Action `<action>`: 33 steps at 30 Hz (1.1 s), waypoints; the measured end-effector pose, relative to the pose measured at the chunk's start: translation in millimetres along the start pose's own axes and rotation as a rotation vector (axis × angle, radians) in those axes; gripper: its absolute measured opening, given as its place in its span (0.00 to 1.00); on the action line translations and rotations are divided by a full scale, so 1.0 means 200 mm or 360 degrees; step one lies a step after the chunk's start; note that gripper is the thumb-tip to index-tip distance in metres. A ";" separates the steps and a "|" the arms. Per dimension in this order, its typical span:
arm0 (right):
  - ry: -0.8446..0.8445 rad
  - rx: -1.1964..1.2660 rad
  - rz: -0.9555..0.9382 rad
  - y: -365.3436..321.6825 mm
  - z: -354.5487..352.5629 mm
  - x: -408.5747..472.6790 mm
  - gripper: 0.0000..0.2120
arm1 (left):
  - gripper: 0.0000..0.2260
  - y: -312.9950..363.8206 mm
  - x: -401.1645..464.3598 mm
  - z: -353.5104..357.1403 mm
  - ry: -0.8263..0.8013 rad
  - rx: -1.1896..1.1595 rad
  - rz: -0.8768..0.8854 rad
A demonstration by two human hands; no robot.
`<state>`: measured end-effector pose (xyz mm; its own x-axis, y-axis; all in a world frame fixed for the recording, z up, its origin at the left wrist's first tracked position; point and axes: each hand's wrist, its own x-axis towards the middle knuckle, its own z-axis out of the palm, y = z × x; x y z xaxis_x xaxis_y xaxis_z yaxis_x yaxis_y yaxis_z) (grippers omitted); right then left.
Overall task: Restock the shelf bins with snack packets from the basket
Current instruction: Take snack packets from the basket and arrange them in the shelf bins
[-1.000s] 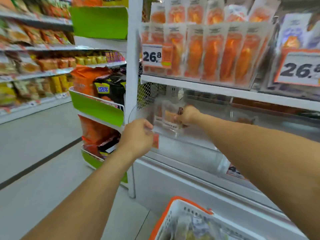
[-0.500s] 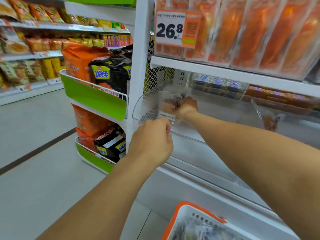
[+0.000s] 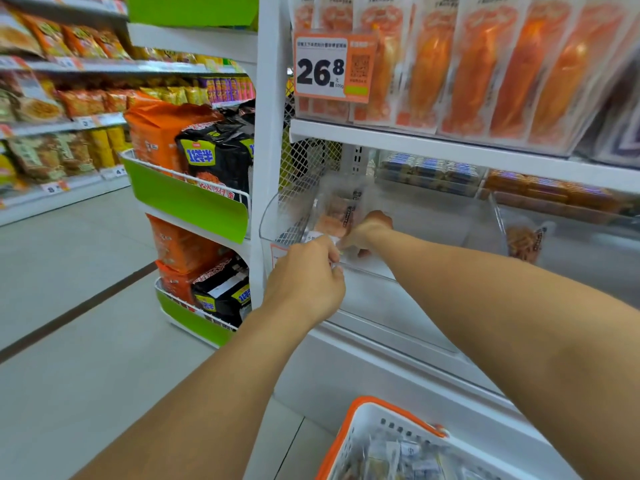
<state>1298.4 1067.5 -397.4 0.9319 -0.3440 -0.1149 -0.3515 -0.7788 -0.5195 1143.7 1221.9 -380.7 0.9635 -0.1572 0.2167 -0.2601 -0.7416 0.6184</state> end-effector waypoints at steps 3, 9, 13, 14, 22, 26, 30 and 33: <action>-0.0042 -0.0137 -0.0030 -0.02 0.03 -0.01 0.20 | 0.03 0.00 0.00 0.00 0.0022 -0.0014 0.0010; 0.0020 -0.0150 -0.0116 -0.03 0.07 0.01 0.19 | 0.03 -0.03 0.01 -0.03 0.0072 -0.0027 0.0003; 0.0211 -0.0067 -0.0167 -0.03 0.06 0.05 0.18 | 0.03 -0.05 0.02 -0.03 0.0082 0.0004 0.0018; 0.0250 -0.0075 -0.0189 -0.03 0.06 0.07 0.18 | 0.02 -0.05 0.02 -0.03 0.0084 0.0005 0.0019; 0.0144 -0.0066 -0.0159 -0.01 0.05 0.06 0.23 | 0.02 -0.08 0.02 -0.03 0.0071 0.0005 -0.0031; 0.0108 0.0029 -0.0095 0.00 0.03 0.01 0.33 | 0.02 -0.08 0.02 -0.03 0.0070 0.0011 -0.0039; 0.0072 0.0009 -0.0103 0.00 0.02 0.00 0.38 | 0.02 -0.08 0.02 -0.03 0.0079 0.0017 -0.0052; 0.0046 -0.0037 -0.0096 -0.01 0.00 -0.03 0.31 | 0.02 -0.08 0.03 -0.03 0.0084 0.0047 -0.0039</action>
<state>1293.3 1069.9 -395.6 0.9486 -0.3109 -0.0591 -0.2970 -0.8104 -0.5051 1153.4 1236.5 -383.4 0.9646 -0.1047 0.2419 -0.2338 -0.7638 0.6016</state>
